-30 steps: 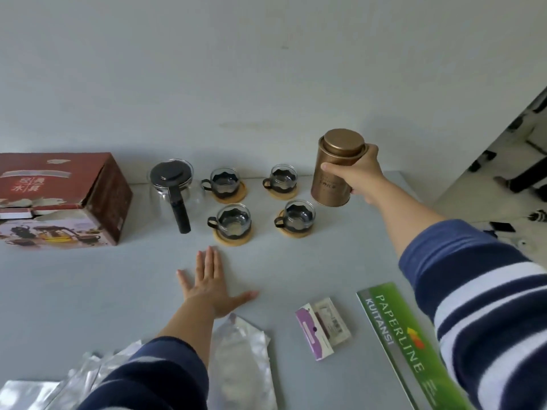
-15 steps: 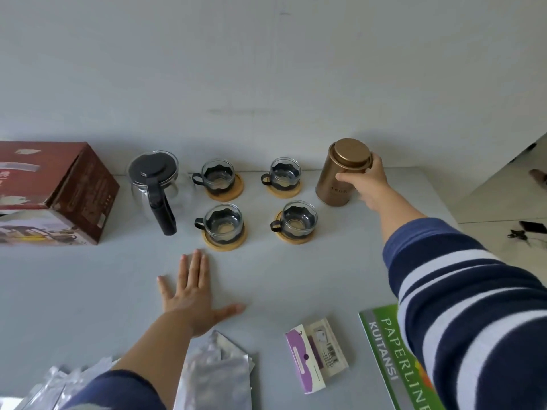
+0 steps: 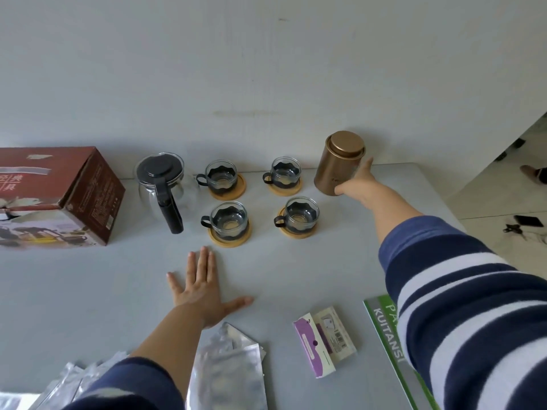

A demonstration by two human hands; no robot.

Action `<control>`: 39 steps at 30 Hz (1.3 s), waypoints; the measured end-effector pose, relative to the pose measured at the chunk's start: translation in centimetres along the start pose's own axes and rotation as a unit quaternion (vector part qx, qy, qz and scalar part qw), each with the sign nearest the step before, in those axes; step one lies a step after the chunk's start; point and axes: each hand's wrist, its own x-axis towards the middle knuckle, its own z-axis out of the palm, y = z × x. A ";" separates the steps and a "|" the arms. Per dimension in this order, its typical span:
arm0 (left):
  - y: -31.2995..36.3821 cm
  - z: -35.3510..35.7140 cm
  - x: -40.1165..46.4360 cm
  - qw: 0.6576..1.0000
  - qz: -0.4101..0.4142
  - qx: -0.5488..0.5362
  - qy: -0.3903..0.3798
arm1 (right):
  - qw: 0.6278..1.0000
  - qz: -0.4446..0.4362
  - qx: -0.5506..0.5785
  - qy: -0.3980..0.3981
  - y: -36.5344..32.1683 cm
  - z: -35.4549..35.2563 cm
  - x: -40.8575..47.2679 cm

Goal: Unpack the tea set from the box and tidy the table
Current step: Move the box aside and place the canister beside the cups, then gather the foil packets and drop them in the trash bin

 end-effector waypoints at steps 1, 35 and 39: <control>-0.1 0.0 -0.1 1.000 0.003 -0.004 0.002 | 0.999 -0.012 -0.039 -0.007 0.1 0.2 -1.3; -19.5 4.3 -17.1 0.989 -0.124 -0.059 -0.053 | 0.920 -0.071 -0.355 -0.148 8.5 20.7 -31.2; -17.5 4.1 -17.0 0.993 -0.095 -0.046 0.046 | 0.931 -0.074 -0.339 -0.117 8.4 21.2 -30.7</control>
